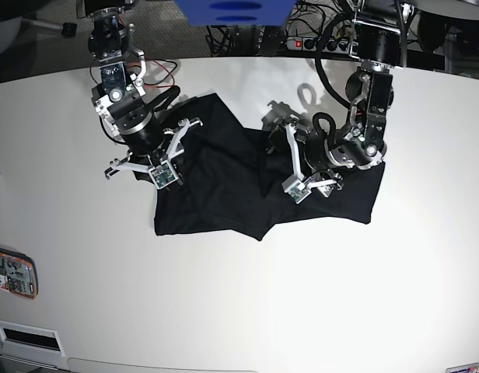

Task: Fold the T-shirt properly
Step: 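Fold the lifted strip end over toward the right gripper and release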

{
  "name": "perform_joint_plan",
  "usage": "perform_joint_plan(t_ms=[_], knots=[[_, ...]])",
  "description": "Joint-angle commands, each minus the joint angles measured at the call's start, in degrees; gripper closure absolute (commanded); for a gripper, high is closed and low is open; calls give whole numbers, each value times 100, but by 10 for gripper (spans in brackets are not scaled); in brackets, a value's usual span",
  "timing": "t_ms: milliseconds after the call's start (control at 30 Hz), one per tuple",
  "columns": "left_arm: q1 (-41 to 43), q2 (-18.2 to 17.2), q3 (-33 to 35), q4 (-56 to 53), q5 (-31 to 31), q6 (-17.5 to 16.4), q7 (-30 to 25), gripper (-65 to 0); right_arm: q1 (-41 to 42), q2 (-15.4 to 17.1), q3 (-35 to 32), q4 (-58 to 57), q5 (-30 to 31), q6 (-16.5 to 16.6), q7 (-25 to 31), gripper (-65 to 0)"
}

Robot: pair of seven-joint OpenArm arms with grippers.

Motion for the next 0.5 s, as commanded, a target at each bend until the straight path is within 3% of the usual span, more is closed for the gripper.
perform_joint_plan(t_ms=[0, 267, 333, 467], knots=[[-52, 5, 10, 72, -410, -58, -68, -556, 49, 24, 25, 120, 16, -19, 145, -139], [-87, -215, -8, 283, -1914, -58, -85, -556, 75, 15, 597, 76, 51, 33, 119, -151], [-87, -285, -104, 477, -2072, -58, -85, -556, 75, 15, 764, 76, 51, 394, -101, -200], [-8, -294, -693, 1004, -2353, -58, -33, -556, 233, 15, 1256, 58, 51, 1413, -962, -389]])
